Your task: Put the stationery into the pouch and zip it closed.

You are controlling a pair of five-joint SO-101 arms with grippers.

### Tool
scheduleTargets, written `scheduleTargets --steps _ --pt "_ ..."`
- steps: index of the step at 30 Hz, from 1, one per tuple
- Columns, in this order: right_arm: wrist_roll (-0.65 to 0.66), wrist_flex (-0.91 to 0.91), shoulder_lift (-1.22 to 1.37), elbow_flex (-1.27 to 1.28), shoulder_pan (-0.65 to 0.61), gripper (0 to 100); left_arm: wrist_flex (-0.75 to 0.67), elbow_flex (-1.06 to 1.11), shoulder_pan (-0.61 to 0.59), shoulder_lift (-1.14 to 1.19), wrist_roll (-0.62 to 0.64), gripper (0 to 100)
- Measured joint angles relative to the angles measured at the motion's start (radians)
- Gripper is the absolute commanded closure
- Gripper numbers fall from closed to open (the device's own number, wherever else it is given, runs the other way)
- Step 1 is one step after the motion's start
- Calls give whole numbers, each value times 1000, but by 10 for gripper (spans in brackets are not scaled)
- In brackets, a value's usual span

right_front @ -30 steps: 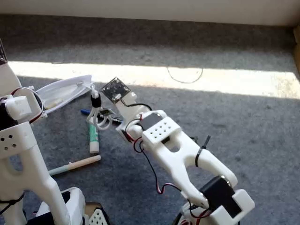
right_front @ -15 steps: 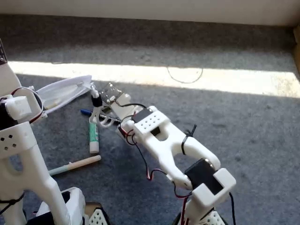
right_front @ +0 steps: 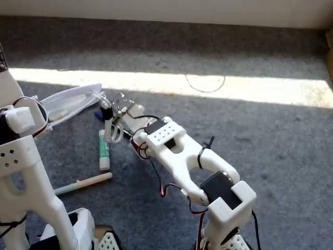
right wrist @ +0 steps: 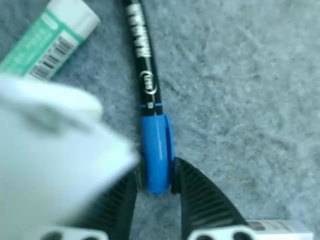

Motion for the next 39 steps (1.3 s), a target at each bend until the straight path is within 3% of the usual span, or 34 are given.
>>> scheduleTargets --steps 7,17,26,39 --pt "68 8 0 0 49 994 0 0 0 0 0 993" --pt "68 288 -5 -163 127 994 0 0 0 0 0 992" --pt "72 436 -124 -178 152 994 0 0 0 0 0 992" --pt "112 677 -293 -178 316 994 0 0 0 0 -2 992"
